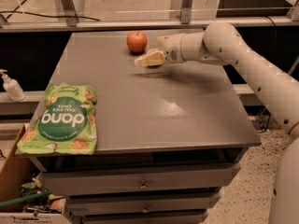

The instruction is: Pick orange

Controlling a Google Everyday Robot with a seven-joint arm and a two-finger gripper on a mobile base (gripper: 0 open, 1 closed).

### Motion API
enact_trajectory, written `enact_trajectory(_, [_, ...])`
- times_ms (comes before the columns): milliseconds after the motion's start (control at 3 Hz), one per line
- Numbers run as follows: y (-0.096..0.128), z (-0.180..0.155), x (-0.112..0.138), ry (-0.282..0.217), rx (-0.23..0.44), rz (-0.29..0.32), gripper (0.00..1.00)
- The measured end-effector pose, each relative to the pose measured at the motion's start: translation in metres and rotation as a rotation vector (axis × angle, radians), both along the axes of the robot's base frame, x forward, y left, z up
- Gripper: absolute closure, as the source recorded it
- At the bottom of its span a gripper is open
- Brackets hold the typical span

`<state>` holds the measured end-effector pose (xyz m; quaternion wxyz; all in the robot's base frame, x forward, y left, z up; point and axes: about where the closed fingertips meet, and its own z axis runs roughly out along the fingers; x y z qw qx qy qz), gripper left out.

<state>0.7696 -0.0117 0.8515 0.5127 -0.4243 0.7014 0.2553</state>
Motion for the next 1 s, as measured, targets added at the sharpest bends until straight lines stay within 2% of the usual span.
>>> enact_trajectory(1000, [0.0092, -0.0034, -0.0007, 0.005, 0.001, 0.013, 0.88])
